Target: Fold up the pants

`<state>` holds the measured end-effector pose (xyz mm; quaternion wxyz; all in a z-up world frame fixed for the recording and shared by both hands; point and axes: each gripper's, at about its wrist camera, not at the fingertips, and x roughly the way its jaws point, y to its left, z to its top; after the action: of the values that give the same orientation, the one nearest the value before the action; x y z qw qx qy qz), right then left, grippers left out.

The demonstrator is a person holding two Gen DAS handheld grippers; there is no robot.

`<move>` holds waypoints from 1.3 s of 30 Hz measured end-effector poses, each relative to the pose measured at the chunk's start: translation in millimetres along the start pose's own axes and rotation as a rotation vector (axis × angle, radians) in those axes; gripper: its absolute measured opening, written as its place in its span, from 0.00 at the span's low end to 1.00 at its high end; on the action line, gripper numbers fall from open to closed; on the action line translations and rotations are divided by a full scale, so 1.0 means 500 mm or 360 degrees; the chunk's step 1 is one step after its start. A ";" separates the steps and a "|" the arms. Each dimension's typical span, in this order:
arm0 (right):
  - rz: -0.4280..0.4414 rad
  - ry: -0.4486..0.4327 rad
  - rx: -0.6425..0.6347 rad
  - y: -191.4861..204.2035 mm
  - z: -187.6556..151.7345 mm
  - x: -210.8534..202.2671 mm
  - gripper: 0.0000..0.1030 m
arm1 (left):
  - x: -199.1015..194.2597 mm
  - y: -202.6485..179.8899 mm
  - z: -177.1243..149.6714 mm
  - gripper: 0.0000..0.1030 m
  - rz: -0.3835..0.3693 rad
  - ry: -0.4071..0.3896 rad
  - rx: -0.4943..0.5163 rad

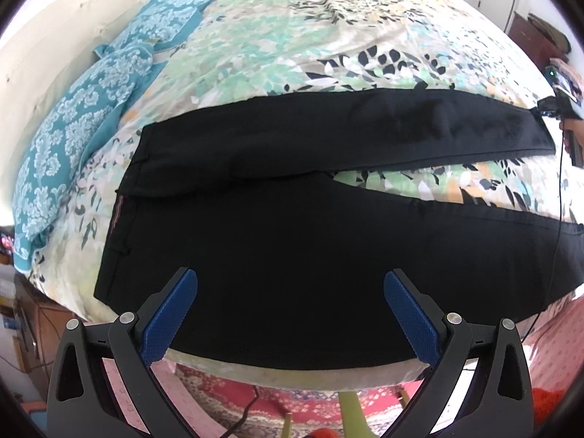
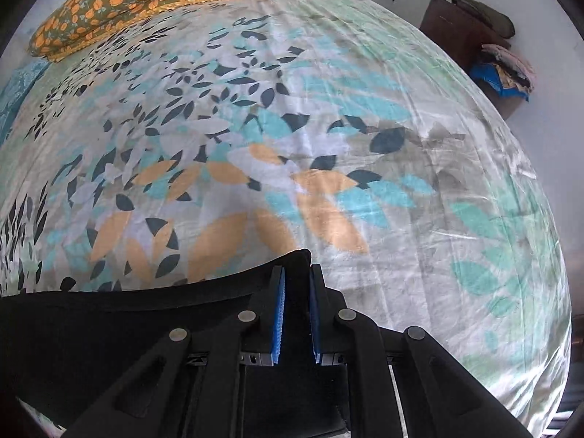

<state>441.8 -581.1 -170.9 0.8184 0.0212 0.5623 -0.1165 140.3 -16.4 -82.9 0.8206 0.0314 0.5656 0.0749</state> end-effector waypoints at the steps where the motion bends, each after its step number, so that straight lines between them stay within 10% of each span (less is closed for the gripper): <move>1: 0.0032 -0.0008 0.0000 -0.002 -0.005 -0.001 0.18 | 0.001 0.002 0.000 0.99 -0.0005 0.0005 -0.0008; 5: 0.0242 -0.0007 0.0155 -0.084 -0.029 -0.045 0.49 | -0.005 0.004 0.000 0.99 -0.0010 -0.0023 -0.0016; 11: 0.0380 0.0241 0.0347 -0.164 -0.165 -0.014 0.49 | 0.010 -0.007 -0.008 0.99 -0.0069 0.0014 -0.0029; 14: 0.0550 0.0151 0.0376 -0.159 -0.188 -0.005 0.50 | 0.006 -0.018 -0.014 0.99 -0.0096 0.0032 -0.0013; 17: 0.0311 0.0145 0.0126 -0.109 -0.177 -0.018 0.20 | 0.001 -0.017 -0.022 0.99 -0.0075 0.0043 0.0003; 24: -0.0062 0.0044 0.0051 -0.052 -0.182 -0.032 0.32 | 0.040 0.036 -0.010 0.99 0.0021 0.0044 -0.0025; 32: 0.0241 -0.0218 0.0098 -0.002 -0.273 -0.229 0.56 | 0.220 0.192 0.188 0.99 0.0197 -0.0145 -0.0270; 36: 0.0385 -0.0305 0.0060 0.065 -0.360 -0.325 0.59 | 0.399 0.245 0.200 1.00 0.0383 0.0111 -0.0291; 39: 0.0368 -0.0359 -0.0036 0.128 -0.433 -0.385 0.65 | 0.403 0.299 0.184 1.00 0.0263 0.0062 -0.0451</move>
<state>191.4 -450.9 -78.3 0.8846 0.0633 0.4618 -0.0167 283.4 166.2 -215.4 0.7968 -0.0398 0.5607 0.2219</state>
